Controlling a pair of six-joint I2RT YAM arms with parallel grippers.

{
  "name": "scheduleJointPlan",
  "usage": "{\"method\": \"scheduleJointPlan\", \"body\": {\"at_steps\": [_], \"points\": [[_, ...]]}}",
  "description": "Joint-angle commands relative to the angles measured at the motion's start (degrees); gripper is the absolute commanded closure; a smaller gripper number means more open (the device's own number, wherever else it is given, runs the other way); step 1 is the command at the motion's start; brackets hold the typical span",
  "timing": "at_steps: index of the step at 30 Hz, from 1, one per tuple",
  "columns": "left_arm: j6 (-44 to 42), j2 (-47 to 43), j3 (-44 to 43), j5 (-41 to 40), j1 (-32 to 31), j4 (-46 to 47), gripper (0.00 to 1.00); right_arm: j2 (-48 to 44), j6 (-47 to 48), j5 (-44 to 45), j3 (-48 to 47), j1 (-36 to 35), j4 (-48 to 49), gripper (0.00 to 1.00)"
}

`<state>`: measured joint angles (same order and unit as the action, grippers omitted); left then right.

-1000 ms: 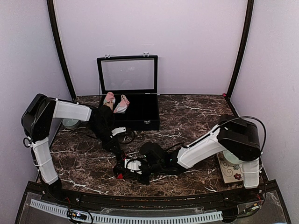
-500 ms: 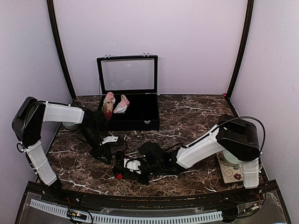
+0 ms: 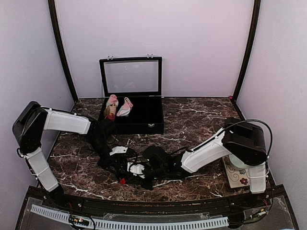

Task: Roll the socks
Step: Pick up the sock from the center of the board.

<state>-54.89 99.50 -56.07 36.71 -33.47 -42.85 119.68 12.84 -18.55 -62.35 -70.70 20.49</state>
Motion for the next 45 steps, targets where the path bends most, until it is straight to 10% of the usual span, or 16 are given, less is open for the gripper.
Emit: {"method": "scheduleJointPlan", "body": {"at_steps": [1,6,16,23,45], "points": [[4.0,0.0,0.3,-0.6,-1.1,4.0,0.75,6.0,-1.7,1.3,3.8,-0.1,-17.2,1.00],[7.6,0.5,-1.2,-1.7,0.3,4.4,1.00,6.5,-2.4,0.5,3.9,-0.1,-17.3,1.00],[10.1,-4.8,-2.4,-1.2,5.4,4.3,1.00,8.1,-3.0,-0.9,3.3,-0.1,-18.5,1.00],[4.9,-1.9,-5.6,1.6,7.1,-3.7,0.52,9.0,-3.6,-1.2,2.8,-0.1,-19.3,1.00],[2.5,11.1,-10.7,-5.1,9.4,3.7,0.61,9.4,-4.9,-2.5,1.3,-0.1,-21.6,1.00]]}}
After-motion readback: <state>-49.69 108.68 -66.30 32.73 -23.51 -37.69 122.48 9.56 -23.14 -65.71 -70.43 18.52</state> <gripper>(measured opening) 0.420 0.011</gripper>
